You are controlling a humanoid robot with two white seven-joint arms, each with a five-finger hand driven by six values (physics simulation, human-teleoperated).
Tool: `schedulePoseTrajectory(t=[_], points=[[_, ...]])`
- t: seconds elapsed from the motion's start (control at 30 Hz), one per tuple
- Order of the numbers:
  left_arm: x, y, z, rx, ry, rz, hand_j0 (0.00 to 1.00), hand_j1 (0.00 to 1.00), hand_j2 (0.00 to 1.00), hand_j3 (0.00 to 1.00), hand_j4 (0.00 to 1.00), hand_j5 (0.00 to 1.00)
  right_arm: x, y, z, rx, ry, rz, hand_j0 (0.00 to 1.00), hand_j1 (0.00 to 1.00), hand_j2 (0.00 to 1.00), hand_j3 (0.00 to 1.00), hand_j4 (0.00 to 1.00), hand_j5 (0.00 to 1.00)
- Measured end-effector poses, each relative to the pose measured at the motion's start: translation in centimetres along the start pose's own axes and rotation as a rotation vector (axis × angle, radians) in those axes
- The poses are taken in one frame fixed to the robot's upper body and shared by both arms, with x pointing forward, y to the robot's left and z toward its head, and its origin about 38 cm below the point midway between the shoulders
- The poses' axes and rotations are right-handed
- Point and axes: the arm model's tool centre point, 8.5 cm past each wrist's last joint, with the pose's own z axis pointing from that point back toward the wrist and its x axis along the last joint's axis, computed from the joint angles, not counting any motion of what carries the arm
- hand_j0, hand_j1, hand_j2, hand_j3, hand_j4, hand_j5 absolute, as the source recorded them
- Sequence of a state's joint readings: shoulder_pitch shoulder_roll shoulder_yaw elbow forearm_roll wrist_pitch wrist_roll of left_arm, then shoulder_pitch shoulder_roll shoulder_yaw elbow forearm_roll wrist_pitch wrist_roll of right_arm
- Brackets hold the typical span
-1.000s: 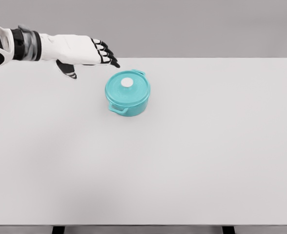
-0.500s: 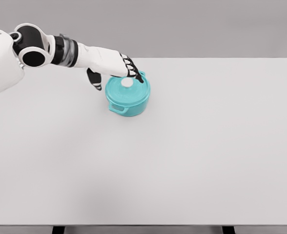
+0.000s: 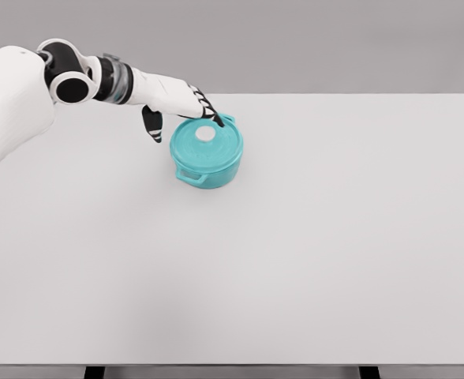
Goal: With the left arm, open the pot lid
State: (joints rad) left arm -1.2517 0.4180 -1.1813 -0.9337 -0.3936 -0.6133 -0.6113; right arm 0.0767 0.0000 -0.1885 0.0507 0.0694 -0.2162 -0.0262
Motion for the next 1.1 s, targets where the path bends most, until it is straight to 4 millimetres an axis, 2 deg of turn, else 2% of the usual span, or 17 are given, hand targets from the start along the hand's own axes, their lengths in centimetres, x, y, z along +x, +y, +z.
schedulePoseTrajectory(t=[0.43, 0.47, 0.53, 0.57, 0.67, 0.7, 0.87, 0.93, 1.1], points=[[0.8, 0.6, -1.5, -0.011, -0.013, -0.021, 0.99, 0.99, 0.99, 0.99, 0.99, 0.99, 0.0, 0.0, 0.0, 0.000, 0.000, 0.000, 1.00, 1.00, 1.00, 1.00, 1.00, 1.00], [0.9, 0.7, -1.6, -0.011, -0.015, -0.022, 0.97, 0.97, 0.97, 0.97, 0.97, 0.97, 0.0, 0.0, 0.0, 0.000, 0.000, 0.000, 1.00, 1.00, 1.00, 1.00, 1.00, 1.00], [1.1, 0.8, -1.7, -0.012, -0.019, -0.025, 0.80, 0.80, 0.80, 0.80, 0.80, 0.80, 0.0, 0.0, 0.0, 0.000, 0.000, 0.000, 1.00, 1.00, 1.00, 1.00, 1.00, 1.00], [1.1, 0.8, -1.8, -0.012, -0.021, -0.026, 0.75, 0.75, 0.75, 0.75, 0.75, 0.75, 0.0, 0.0, 0.0, 0.000, 0.000, 0.000, 1.00, 1.00, 1.00, 1.00, 1.00, 1.00], [1.3, 0.8, -1.9, -0.013, -0.024, -0.028, 0.70, 0.70, 0.70, 0.70, 0.70, 0.70, 0.0, 0.0, 0.0, 0.000, 0.000, 0.000, 1.00, 1.00, 1.00, 1.00, 1.00, 1.00], [1.3, 0.8, -1.9, -0.013, -0.024, -0.028, 0.65, 0.65, 0.65, 0.65, 0.65, 0.65, 0.0, 0.0, 0.0, 0.000, 0.000, 0.000, 1.00, 1.00, 1.00, 1.00, 1.00, 1.00], [1.3, 1.0, -1.9, -0.013, -0.024, -0.033, 0.58, 0.58, 0.58, 0.58, 0.58, 0.58, 0.0, 0.0, 0.0, 0.000, 0.000, 0.000, 1.00, 1.00, 1.00, 1.00, 1.00, 1.00], [1.3, 1.0, -1.9, -0.013, -0.025, -0.032, 0.51, 0.51, 0.51, 0.51, 0.51, 0.51, -0.1, 0.0, 0.0, 0.000, 0.002, 0.000, 1.00, 1.00, 1.00, 1.00, 1.00, 1.00], [1.4, 1.1, -1.9, -0.010, -0.027, -0.032, 0.51, 0.51, 0.51, 0.51, 0.51, 0.51, 0.0, 0.0, 0.0, 0.000, 0.000, 0.000, 1.00, 1.00, 1.00, 1.00, 1.00, 1.00]])
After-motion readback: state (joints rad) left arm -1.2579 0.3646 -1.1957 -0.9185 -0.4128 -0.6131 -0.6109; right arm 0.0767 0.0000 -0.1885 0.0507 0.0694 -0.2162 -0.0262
